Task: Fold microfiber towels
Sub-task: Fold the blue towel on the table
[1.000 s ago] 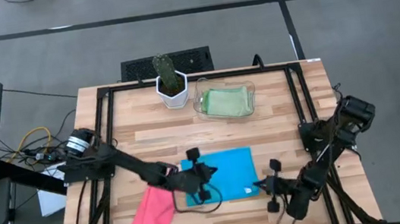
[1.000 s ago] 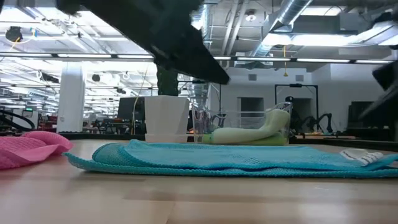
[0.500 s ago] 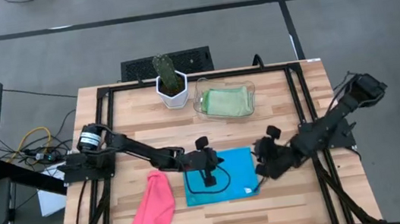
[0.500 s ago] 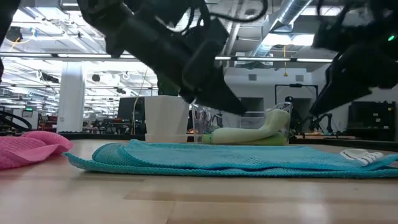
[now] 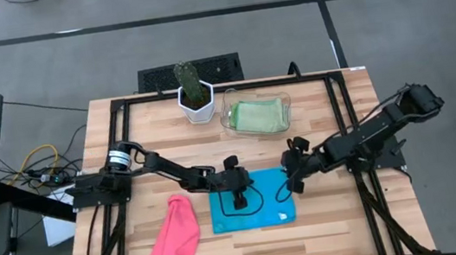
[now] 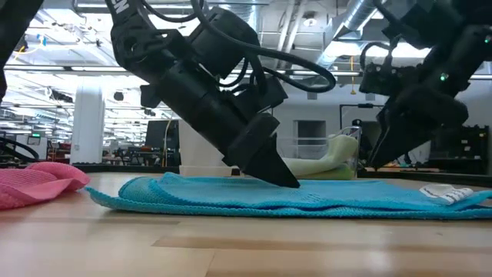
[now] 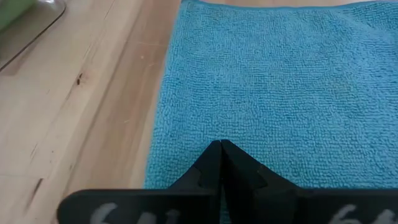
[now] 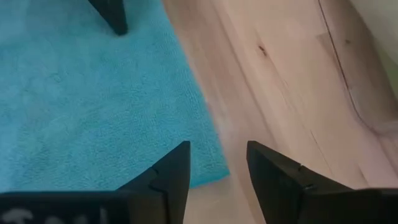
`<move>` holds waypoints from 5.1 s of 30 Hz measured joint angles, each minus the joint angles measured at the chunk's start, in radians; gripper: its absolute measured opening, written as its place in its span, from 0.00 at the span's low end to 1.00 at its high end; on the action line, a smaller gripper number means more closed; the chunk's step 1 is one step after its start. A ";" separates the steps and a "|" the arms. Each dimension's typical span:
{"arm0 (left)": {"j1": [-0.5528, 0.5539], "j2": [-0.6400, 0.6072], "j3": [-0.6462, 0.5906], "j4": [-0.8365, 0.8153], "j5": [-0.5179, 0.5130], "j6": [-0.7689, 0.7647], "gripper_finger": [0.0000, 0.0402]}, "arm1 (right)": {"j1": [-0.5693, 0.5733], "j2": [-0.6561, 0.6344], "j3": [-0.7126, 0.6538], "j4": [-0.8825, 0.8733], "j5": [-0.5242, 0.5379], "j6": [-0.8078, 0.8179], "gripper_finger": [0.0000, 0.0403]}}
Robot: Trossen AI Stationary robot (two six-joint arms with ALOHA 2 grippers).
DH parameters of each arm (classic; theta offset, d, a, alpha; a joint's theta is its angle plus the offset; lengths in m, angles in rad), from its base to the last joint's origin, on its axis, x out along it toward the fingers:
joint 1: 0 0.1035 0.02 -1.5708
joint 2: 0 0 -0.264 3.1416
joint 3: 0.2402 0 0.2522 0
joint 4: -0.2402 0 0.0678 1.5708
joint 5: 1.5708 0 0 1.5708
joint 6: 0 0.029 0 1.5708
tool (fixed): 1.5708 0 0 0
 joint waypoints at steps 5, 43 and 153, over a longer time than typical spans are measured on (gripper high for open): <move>-0.001 0.000 0.000 0.002 0.008 -0.003 0.00 | -0.019 0.078 0.000 0.011 -0.022 -0.009 0.43; 0.033 0.002 0.005 0.027 -0.030 0.084 0.00 | -0.006 0.064 0.082 -0.009 -0.086 -0.056 0.03; -0.119 -0.264 -0.150 -0.319 -0.170 -0.154 0.00 | -0.218 0.536 0.512 0.350 -0.336 -0.413 0.37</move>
